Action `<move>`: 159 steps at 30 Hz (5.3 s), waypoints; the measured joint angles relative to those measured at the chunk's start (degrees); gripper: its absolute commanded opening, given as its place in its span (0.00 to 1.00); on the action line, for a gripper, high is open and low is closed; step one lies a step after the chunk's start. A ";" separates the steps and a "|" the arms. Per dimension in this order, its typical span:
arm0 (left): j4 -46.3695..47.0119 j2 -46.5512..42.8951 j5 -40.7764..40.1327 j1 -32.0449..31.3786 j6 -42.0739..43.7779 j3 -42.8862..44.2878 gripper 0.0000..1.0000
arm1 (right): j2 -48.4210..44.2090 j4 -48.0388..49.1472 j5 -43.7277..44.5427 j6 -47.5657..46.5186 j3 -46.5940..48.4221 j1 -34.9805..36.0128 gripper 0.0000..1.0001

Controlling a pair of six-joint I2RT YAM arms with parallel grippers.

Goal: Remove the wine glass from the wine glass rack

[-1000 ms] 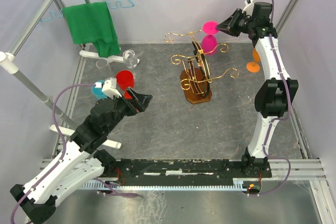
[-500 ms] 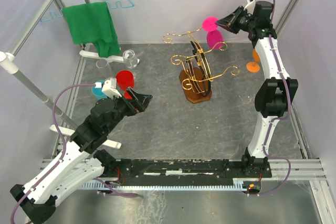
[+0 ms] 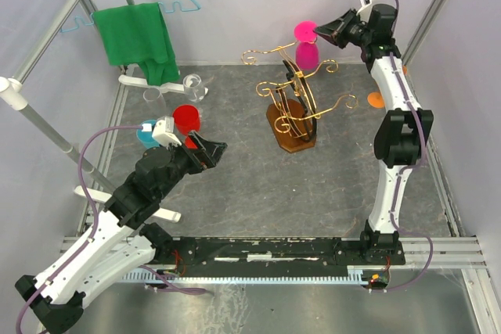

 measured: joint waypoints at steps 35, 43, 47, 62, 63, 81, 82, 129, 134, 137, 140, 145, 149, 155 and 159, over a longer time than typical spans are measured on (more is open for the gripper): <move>-1.22 -1.70 -0.07 0.00 -0.76 -0.57 0.99 | -38.88 -18.95 1.81 -24.76 -22.97 -7.65 0.01; -0.74 -1.92 0.17 0.00 -1.53 -1.31 0.99 | -54.31 -32.06 26.32 -38.88 -30.53 -7.65 0.01; -0.68 -1.18 1.25 0.00 -1.92 -1.62 0.99 | -56.98 -38.01 43.78 -43.17 -31.82 -7.63 0.01; -0.33 -2.73 2.03 0.00 -2.62 -3.15 0.99 | -30.58 -53.35 87.97 -42.42 -43.89 -3.02 0.01; -0.28 -2.58 2.16 0.00 -2.62 -3.15 0.99 | -28.89 -53.81 89.29 -42.21 -44.24 -2.99 0.01; -0.37 -3.65 2.93 0.00 -2.64 -3.89 0.99 | -1.62 -59.04 105.50 -37.40 -31.91 -1.90 0.01; -0.39 -3.67 2.91 0.00 -2.64 -3.89 0.99 | -0.07 -59.30 106.25 -36.61 -30.62 -1.84 0.01; -0.76 -2.80 2.93 0.00 -2.69 -4.02 0.99 | 14.84 -56.26 111.08 -40.35 -25.73 4.11 0.07; -0.74 -2.73 2.97 0.00 -3.08 -4.31 0.99 | 13.68 -54.23 108.83 -41.33 -27.17 4.22 0.15; -0.72 -2.69 2.97 0.00 -3.28 -4.31 0.99 | 12.96 -53.11 107.23 -41.51 -28.00 4.39 0.19; -0.72 -2.69 2.99 0.00 -3.37 -4.33 0.99 | 12.15 -52.11 105.20 -41.72 -28.89 4.55 0.25; -0.57 -2.69 3.02 0.00 -3.74 -4.52 0.99 | 9.86 -51.32 101.83 -44.00 -31.19 5.62 0.29; -0.52 -2.58 3.10 0.00 -3.89 -4.98 0.99 | 7.72 -51.01 97.98 -45.00 -32.02 6.16 0.33; -0.48 -2.47 3.19 0.00 -3.89 -5.07 0.99 | 5.73 -50.95 93.18 -46.62 -32.37 6.34 0.39; -0.48 -2.47 3.19 0.00 -3.91 -5.07 0.99 | 4.66 -51.41 90.62 -47.50 -32.37 6.36 0.43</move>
